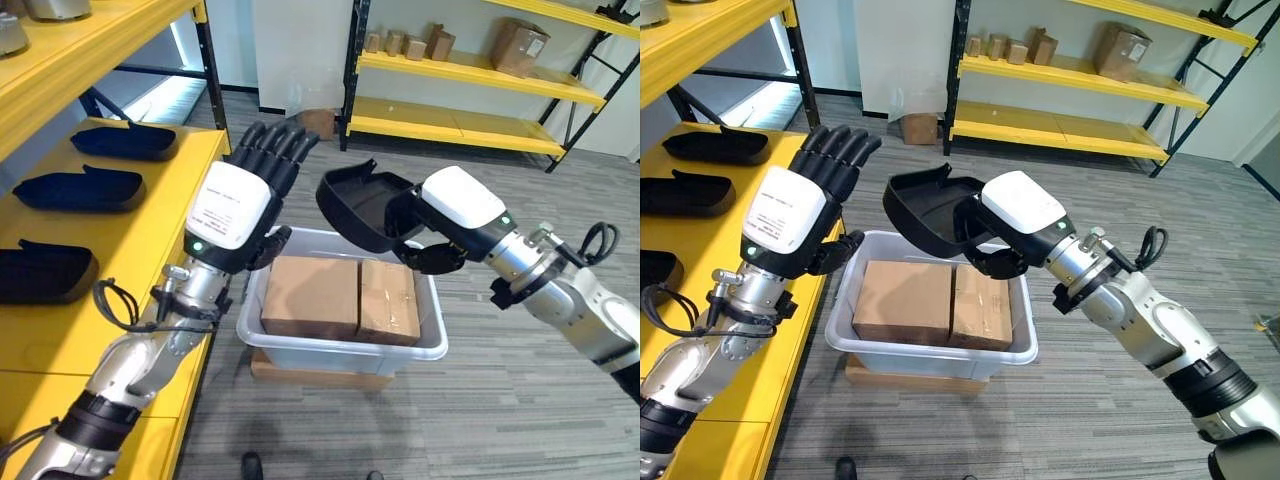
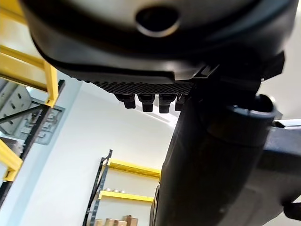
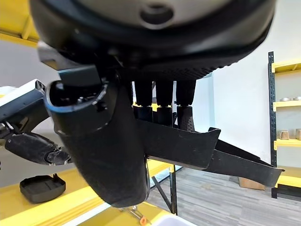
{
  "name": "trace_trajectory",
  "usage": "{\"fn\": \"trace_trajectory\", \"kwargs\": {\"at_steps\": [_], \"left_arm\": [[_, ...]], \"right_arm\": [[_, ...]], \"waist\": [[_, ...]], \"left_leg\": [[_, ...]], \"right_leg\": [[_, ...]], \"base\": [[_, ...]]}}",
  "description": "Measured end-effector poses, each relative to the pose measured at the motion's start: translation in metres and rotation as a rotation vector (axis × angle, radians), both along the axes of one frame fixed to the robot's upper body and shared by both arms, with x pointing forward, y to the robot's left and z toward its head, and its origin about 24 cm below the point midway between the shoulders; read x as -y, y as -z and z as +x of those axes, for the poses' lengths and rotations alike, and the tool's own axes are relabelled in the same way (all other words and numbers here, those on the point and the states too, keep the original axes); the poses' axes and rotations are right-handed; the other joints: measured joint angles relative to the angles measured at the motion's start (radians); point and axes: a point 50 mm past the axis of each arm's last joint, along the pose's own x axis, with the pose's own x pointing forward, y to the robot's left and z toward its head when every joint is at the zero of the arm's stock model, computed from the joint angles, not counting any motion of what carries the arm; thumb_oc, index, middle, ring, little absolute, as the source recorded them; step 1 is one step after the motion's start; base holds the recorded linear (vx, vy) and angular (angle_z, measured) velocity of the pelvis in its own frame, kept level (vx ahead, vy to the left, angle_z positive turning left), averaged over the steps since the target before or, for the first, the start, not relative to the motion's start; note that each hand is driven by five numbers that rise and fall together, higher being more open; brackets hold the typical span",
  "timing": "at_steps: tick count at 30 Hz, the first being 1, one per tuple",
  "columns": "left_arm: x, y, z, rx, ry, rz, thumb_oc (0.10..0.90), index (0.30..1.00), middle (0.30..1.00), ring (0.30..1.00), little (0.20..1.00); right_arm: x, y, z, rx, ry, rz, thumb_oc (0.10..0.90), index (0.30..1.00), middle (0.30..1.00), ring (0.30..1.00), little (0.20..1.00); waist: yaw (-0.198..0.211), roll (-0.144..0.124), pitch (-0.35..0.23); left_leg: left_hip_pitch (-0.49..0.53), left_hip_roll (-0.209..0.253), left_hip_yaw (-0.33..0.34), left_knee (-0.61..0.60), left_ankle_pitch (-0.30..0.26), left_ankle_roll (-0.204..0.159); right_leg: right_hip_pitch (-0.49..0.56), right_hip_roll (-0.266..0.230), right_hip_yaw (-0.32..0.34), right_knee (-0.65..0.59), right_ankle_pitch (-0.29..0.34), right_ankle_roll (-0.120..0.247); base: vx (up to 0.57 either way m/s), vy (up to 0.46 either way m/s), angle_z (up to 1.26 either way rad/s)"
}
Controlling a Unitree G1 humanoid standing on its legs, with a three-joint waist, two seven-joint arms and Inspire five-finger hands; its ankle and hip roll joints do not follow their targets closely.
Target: Move parts from the plastic box to the shelf.
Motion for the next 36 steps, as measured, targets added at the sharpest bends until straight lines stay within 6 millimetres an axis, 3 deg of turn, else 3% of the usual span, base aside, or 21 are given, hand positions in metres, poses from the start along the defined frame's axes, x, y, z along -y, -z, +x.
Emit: {"fn": "trace_trajectory", "kwargs": {"at_steps": [17, 23, 36], "left_arm": [[0.025, 0.019, -0.002, -0.107, 0.108, 0.055, 0.9, 1.0, 1.0, 1.0, 1.0], [0.033, 0.022, -0.003, -0.126, 0.144, 0.055, 0.9, 1.0, 1.0, 1.0, 1.0], [0.043, 0.018, 0.0, -0.122, 0.184, 0.081, 0.9, 1.0, 1.0, 1.0, 1.0]], "right_arm": [[-0.006, 0.009, -0.001, -0.037, -0.024, -0.009, 0.4, 0.3, 0.3, 0.3, 0.3], [-0.01, 0.014, -0.001, -0.055, -0.036, -0.012, 0.4, 0.3, 0.3, 0.3, 0.3], [-0.009, 0.016, 0.001, -0.066, -0.024, -0.005, 0.4, 0.3, 0.3, 0.3, 0.3]], "waist": [[-0.021, 0.003, -0.024], [-0.029, 0.026, -0.037], [-0.036, 0.027, -0.038]], "left_leg": [[0.006, 0.0, 0.017, 0.0, -0.001, 0.001], [0.006, 0.0, 0.029, 0.0, -0.001, 0.001], [0.006, 0.0, 0.034, 0.0, -0.001, 0.001]], "right_leg": [[-0.005, -0.003, 0.015, 0.0, 0.001, 0.0], [-0.013, -0.004, 0.026, -0.003, 0.005, 0.0], [-0.015, -0.004, 0.032, -0.007, 0.01, 0.0]], "base": [[0.0, 0.003, -0.02], [0.0, 0.007, -0.06], [0.0, 0.0, 0.0]]}}
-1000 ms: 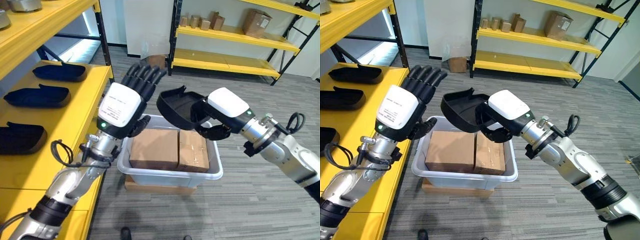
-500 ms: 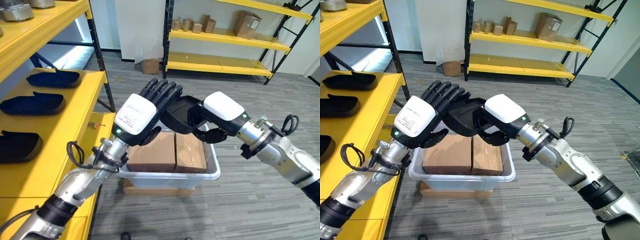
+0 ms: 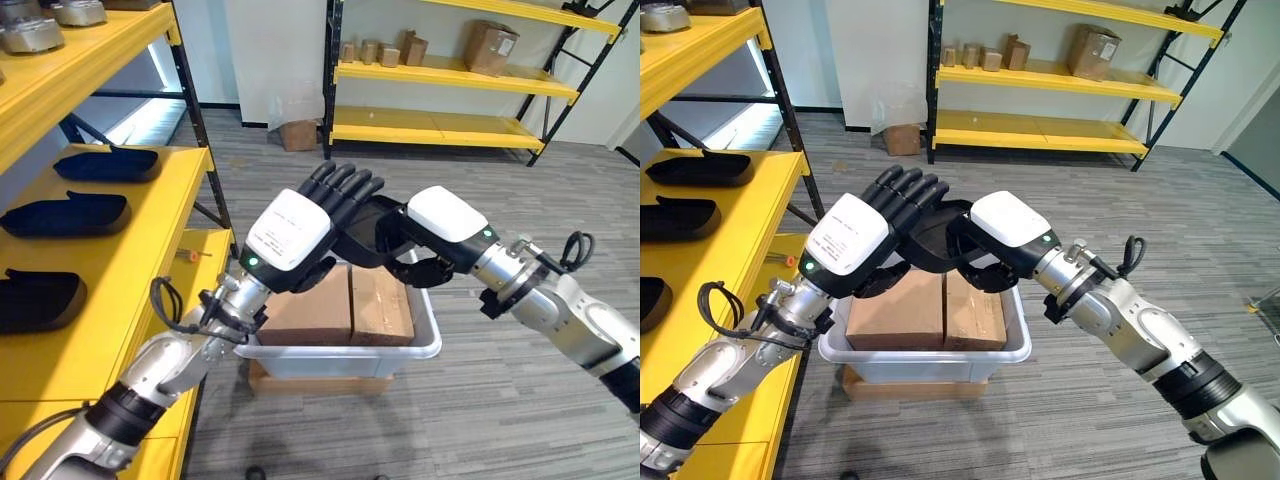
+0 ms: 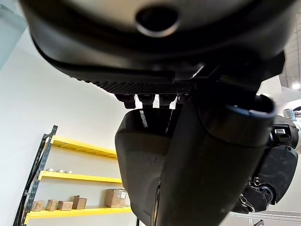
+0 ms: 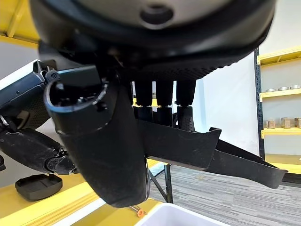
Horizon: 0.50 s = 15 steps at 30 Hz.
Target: Move parts from the plastic box to the shelf.
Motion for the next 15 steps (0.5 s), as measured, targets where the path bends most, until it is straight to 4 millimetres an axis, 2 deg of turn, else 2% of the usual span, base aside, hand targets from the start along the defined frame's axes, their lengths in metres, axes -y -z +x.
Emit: {"fn": "trace_trajectory", "kwargs": {"at_steps": [15], "left_arm": [[0.0061, 0.003, 0.0036, -0.011, 0.016, 0.028, 0.9, 1.0, 1.0, 1.0, 1.0]], "right_arm": [[-0.0057, -0.0008, 0.0027, 0.0, -0.015, -0.007, 0.4, 0.3, 0.3, 0.3, 0.3]], "waist": [[-0.016, 0.002, -0.001]], "left_leg": [[0.0, 0.0, 0.004, 0.0, 0.0, 0.0]], "right_leg": [[0.001, 0.0, 0.005, -0.009, 0.006, 0.0]], "base": [[0.0, 0.0, 0.0]]}}
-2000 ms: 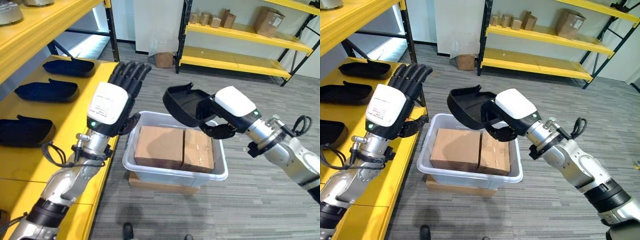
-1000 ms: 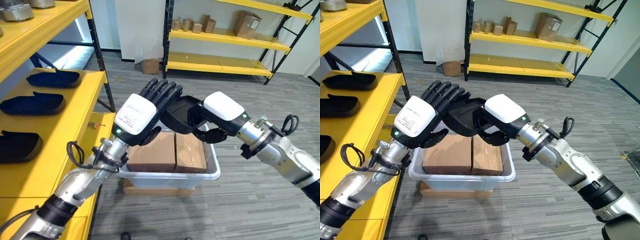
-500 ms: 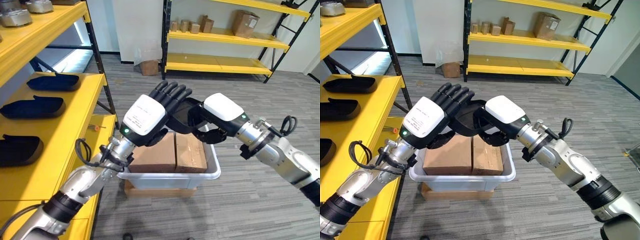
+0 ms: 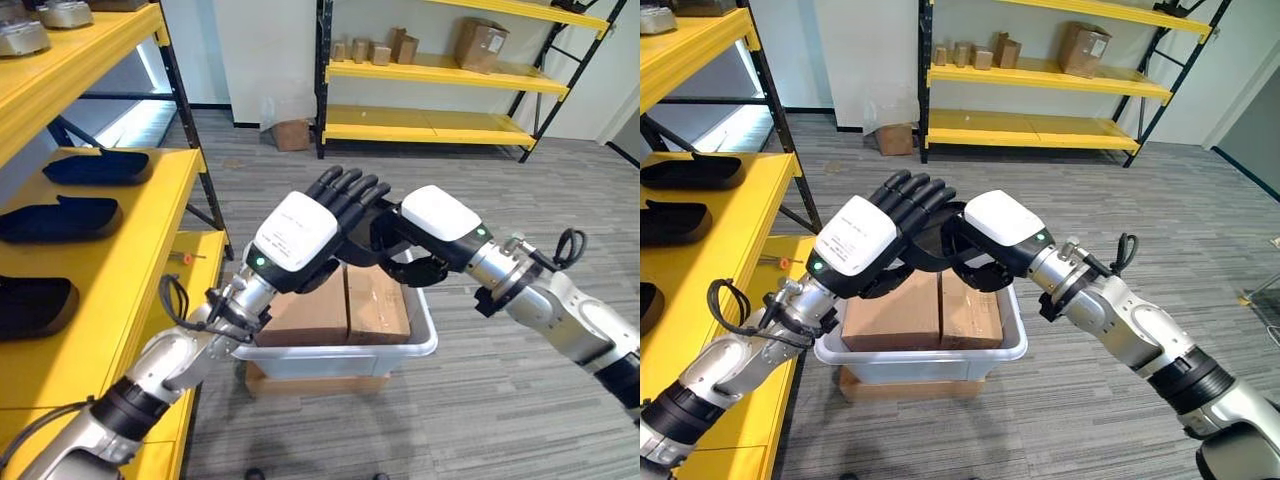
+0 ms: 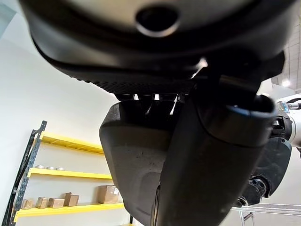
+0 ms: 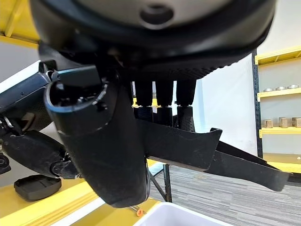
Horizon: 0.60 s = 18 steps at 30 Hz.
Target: Move parts from the plastic box to the shelf.
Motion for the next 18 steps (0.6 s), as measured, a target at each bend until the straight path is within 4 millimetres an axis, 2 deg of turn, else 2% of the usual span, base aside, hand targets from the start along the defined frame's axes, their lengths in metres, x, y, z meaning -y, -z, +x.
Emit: {"fn": "trace_trajectory", "kwargs": {"at_steps": [15, 16, 17, 18], "left_arm": [[-0.0035, 0.0081, 0.0049, -0.026, -0.028, 0.029, 0.9, 1.0, 1.0, 1.0, 1.0], [-0.0039, 0.0088, 0.0056, -0.023, -0.035, 0.04, 0.678, 0.69, 0.69, 0.69, 0.69], [-0.0044, 0.0093, 0.0061, -0.02, -0.041, 0.047, 0.4, 0.3, 0.3, 0.3, 0.3], [-0.0049, 0.0098, 0.0068, -0.022, -0.046, 0.049, 0.4, 0.3, 0.3, 0.3, 0.3]], "right_arm": [[-0.0026, 0.0029, 0.0002, -0.014, -0.006, 0.001, 0.4, 0.3, 0.3, 0.3, 0.3], [-0.0028, 0.0031, 0.0002, -0.015, -0.006, 0.002, 0.4, 0.3, 0.3, 0.3, 0.3], [-0.0029, 0.0033, 0.0003, -0.016, -0.006, 0.003, 0.4, 0.3, 0.3, 0.3, 0.3], [-0.0029, 0.0036, 0.0005, -0.017, -0.005, 0.004, 0.4, 0.3, 0.3, 0.3, 0.3]], "waist": [[0.0, 0.006, -0.003], [0.0, 0.006, -0.003], [0.0, 0.006, -0.003], [0.0, 0.006, -0.003]], "left_leg": [[0.0, 0.0, 0.001, 0.0, 0.0, 0.0], [0.0, 0.0, 0.001, 0.0, 0.0, 0.0], [0.0, 0.0, 0.001, 0.0, 0.0, 0.0], [0.0, 0.0, 0.001, 0.0, 0.0, 0.0]], "right_leg": [[0.0, 0.0, 0.001, -0.001, 0.0, 0.0], [0.0, 0.0, 0.001, -0.001, 0.0, 0.0], [0.0, 0.0, 0.001, -0.001, 0.001, 0.0], [0.0, 0.0, 0.001, -0.001, 0.001, 0.0]], "base": [[0.0, 0.0, 0.0], [0.0, 0.0, 0.0], [0.0, 0.0, 0.0], [0.0, 0.0, 0.0]]}}
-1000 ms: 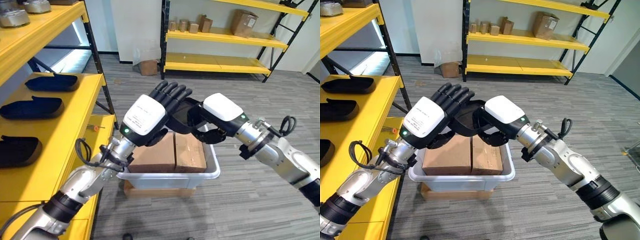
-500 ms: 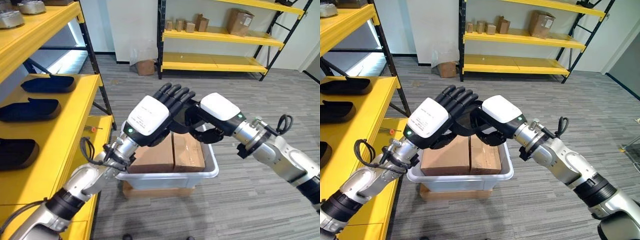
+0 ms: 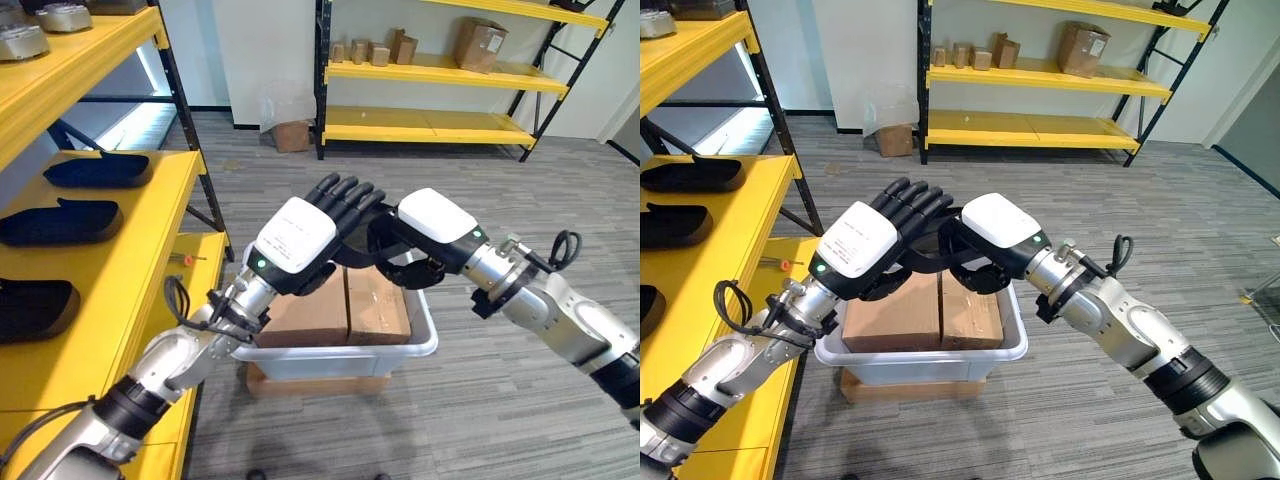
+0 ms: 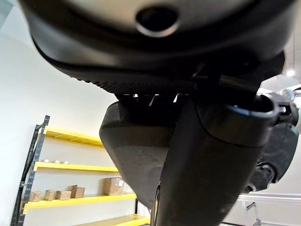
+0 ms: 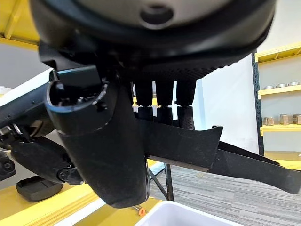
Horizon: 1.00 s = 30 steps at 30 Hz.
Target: Move parts from the plastic box to the shelf.
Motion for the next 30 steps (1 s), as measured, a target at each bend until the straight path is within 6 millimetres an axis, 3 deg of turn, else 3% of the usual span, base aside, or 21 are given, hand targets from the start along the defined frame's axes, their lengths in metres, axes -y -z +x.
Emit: {"fn": "trace_trajectory", "kwargs": {"at_steps": [26, 27, 30], "left_arm": [[0.004, 0.002, 0.007, -0.01, -0.022, 0.01, 0.4, 0.3, 0.3, 0.3, 0.3], [0.003, 0.003, 0.007, -0.014, -0.027, 0.012, 0.4, 0.3, 0.3, 0.3, 0.3], [0.001, 0.005, 0.008, -0.021, -0.038, 0.012, 0.4, 0.3, 0.3, 0.3, 0.3]], "right_arm": [[-0.005, 0.005, 0.004, -0.023, 0.019, 0.026, 0.412, 0.316, 0.316, 0.316, 0.316], [-0.006, 0.007, 0.006, -0.03, 0.022, 0.037, 0.9, 1.0, 1.0, 1.0, 1.0], [-0.01, 0.009, 0.007, -0.04, 0.025, 0.088, 0.9, 1.0, 1.0, 1.0, 1.0]], "waist": [[-0.002, 0.003, -0.002], [-0.003, 0.003, -0.002], [-0.004, 0.003, -0.001]], "left_leg": [[0.003, 0.0, 0.005, 0.0, 0.0, 0.0], [0.004, 0.0, 0.006, 0.0, 0.0, 0.0], [0.005, 0.0, 0.008, 0.0, 0.0, 0.0]], "right_leg": [[0.001, 0.0, 0.003, -0.001, 0.002, 0.0], [0.0, 0.0, 0.004, -0.001, 0.002, 0.0], [0.0, -0.001, 0.006, -0.001, 0.002, 0.0]], "base": [[0.0, 0.0, 0.0], [0.0, 0.0, 0.0], [0.0, 0.0, 0.0]]}}
